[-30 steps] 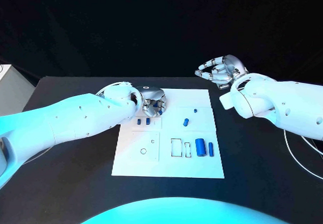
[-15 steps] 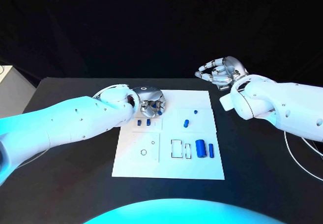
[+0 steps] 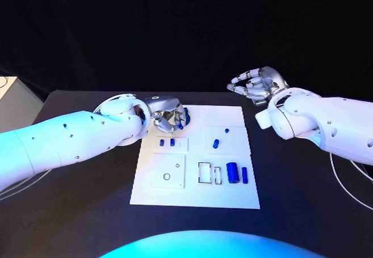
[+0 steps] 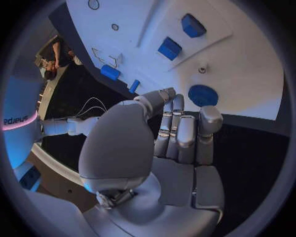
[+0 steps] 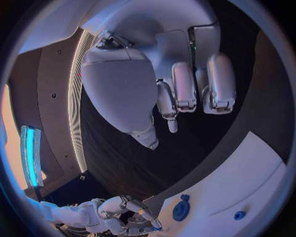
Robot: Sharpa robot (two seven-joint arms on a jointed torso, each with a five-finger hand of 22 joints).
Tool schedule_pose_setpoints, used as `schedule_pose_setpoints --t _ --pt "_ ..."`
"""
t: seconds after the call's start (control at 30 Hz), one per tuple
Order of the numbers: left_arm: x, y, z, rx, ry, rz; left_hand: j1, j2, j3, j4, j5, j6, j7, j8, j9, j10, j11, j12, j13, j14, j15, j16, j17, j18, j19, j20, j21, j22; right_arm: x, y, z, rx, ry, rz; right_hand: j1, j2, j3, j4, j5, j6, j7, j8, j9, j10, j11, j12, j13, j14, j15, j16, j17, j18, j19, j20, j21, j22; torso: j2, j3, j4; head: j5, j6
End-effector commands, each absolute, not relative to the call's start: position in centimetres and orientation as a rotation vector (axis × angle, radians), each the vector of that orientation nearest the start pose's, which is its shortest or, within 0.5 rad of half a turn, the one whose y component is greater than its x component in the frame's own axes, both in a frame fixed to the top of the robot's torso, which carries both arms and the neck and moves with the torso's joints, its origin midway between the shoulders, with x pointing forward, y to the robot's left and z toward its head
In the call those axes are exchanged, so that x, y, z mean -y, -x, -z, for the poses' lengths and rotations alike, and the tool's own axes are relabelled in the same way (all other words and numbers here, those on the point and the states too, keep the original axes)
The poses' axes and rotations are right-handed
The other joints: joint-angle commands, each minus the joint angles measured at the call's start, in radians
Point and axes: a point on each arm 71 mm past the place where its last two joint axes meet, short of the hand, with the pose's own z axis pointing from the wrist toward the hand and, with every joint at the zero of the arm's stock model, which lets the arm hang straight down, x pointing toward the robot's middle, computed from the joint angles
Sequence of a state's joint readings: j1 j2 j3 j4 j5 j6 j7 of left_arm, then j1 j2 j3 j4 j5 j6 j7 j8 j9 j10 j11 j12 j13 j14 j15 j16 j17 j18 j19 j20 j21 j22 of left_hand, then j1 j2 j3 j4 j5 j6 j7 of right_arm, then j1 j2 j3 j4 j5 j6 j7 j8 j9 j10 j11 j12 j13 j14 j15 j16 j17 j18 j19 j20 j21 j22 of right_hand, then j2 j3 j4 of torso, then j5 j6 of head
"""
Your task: Assemble the parts on the task board
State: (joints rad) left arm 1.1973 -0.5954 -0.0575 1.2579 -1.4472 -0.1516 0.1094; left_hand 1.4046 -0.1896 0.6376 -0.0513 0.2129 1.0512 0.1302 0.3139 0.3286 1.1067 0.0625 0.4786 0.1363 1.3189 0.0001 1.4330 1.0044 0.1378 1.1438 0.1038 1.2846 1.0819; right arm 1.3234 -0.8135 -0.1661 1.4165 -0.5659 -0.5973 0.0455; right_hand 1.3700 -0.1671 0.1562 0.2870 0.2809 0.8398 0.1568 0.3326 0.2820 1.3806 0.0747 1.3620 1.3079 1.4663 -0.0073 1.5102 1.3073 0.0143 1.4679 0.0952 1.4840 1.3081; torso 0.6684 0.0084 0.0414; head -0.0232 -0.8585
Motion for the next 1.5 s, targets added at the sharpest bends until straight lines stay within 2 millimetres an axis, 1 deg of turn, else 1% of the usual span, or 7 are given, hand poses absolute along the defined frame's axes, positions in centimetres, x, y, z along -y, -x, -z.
schedule_pose_setpoints --t 0.03,0.23,0.43,0.73,1.03,1.2,1.5 --pt "-14.1 -51.4 21.4 -1.834 -0.320 0.822 -0.011 -0.001 -0.007 -0.001 0.000 0.002 0.000 -0.005 0.002 0.005 0.000 -0.005 -0.001 0.005 0.000 0.002 -0.002 -0.010 -0.004 0.000 -0.002 -0.002 24.2 -51.8 17.1 -1.522 -0.694 -0.884 -0.004 0.005 0.008 0.000 0.001 -0.005 0.001 0.003 -0.001 -0.002 -0.002 -0.001 0.058 0.065 0.004 -0.007 0.103 0.009 0.063 0.004 -0.003 0.200 -0.002 -0.0013 0.0028 -0.001 -0.002" --pt "-15.7 -51.9 21.8 -1.870 -0.299 0.774 -0.017 -0.001 -0.009 0.001 0.000 0.003 0.000 -0.006 0.002 0.006 0.001 -0.009 -0.001 0.005 0.001 0.002 -0.003 -0.010 -0.005 0.000 -0.003 -0.002 24.3 -51.9 17.1 -1.522 -0.694 -0.881 -0.004 0.005 0.008 0.000 0.001 -0.005 0.001 0.003 -0.001 -0.002 -0.002 -0.001 0.058 0.065 0.004 -0.007 0.103 0.009 0.063 0.004 -0.003 0.200 -0.002 -0.0021 0.0036 0.004 -0.003" --pt "-16.5 -52.4 22.1 -1.886 -0.288 0.737 -0.021 -0.002 -0.010 0.003 0.000 0.003 0.000 -0.007 0.002 0.006 0.001 -0.011 0.000 0.004 0.001 0.002 -0.004 -0.010 -0.005 0.000 -0.004 -0.003 24.3 -51.9 17.1 -1.522 -0.693 -0.880 -0.004 0.005 0.008 0.000 0.001 -0.005 0.001 0.003 -0.001 -0.002 -0.002 -0.001 0.058 0.065 0.004 -0.007 0.103 0.009 0.063 0.004 -0.003 0.200 0.001 -0.0023 0.0013 0.007 -0.002" --pt "-16.7 -52.7 22.4 -1.896 -0.293 0.713 -0.021 -0.002 -0.010 0.003 0.000 0.003 0.000 -0.007 0.002 0.006 0.001 -0.011 0.000 0.004 0.001 0.002 -0.004 -0.010 -0.005 0.000 -0.004 -0.003 24.3 -51.9 17.1 -1.523 -0.692 -0.880 -0.004 0.005 0.008 0.000 0.001 -0.005 0.001 0.003 -0.001 -0.002 -0.002 -0.001 0.058 0.065 0.004 -0.007 0.103 0.009 0.063 0.004 -0.003 0.200 0.001 0.0000 0.0001 0.009 -0.004" --pt "-16.6 -52.7 22.6 -1.914 -0.303 0.708 -0.023 -0.002 -0.011 0.004 0.000 0.004 0.000 -0.007 0.003 0.006 0.001 -0.013 0.000 0.004 0.001 0.002 -0.004 -0.010 -0.005 0.001 -0.004 -0.002 24.3 -51.9 17.1 -1.523 -0.693 -0.879 -0.004 0.005 0.008 0.000 0.001 -0.005 0.001 0.003 -0.001 -0.002 -0.002 -0.001 0.058 0.065 0.004 -0.007 0.103 0.009 0.063 0.004 -0.003 0.200 0.001 0.0010 0.0000 0.009 -0.007" --pt "-16.3 -52.6 22.6 -1.918 -0.312 0.718 -0.024 -0.001 -0.011 0.004 -0.001 0.005 0.000 -0.007 0.003 0.007 0.000 -0.014 0.000 0.004 0.001 0.002 -0.004 -0.010 -0.005 0.001 -0.004 -0.002 24.3 -51.9 17.1 -1.522 -0.692 -0.878 -0.004 0.005 0.008 0.000 0.001 -0.005 0.001 0.003 -0.001 -0.002 -0.002 -0.001 0.058 0.065 0.004 -0.007 0.103 0.009 0.063 0.004 -0.003 0.200 0.000 -0.0001 0.0001 0.008 -0.008" --pt "-16.1 -52.6 22.7 -1.929 -0.317 0.718 -0.024 -0.001 -0.011 0.005 -0.001 0.005 0.000 -0.007 0.003 0.008 0.000 -0.014 0.000 0.003 0.001 0.001 -0.005 -0.010 -0.006 0.001 -0.005 -0.004 24.3 -51.9 17.1 -1.522 -0.692 -0.878 -0.004 0.005 0.008 0.000 0.001 -0.005 0.001 0.003 -0.001 -0.002 -0.002 -0.001 0.058 0.065 0.004 -0.007 0.103 0.009 0.063 0.004 -0.003 0.200 0.000 -0.0002 0.0016 0.007 -0.008"
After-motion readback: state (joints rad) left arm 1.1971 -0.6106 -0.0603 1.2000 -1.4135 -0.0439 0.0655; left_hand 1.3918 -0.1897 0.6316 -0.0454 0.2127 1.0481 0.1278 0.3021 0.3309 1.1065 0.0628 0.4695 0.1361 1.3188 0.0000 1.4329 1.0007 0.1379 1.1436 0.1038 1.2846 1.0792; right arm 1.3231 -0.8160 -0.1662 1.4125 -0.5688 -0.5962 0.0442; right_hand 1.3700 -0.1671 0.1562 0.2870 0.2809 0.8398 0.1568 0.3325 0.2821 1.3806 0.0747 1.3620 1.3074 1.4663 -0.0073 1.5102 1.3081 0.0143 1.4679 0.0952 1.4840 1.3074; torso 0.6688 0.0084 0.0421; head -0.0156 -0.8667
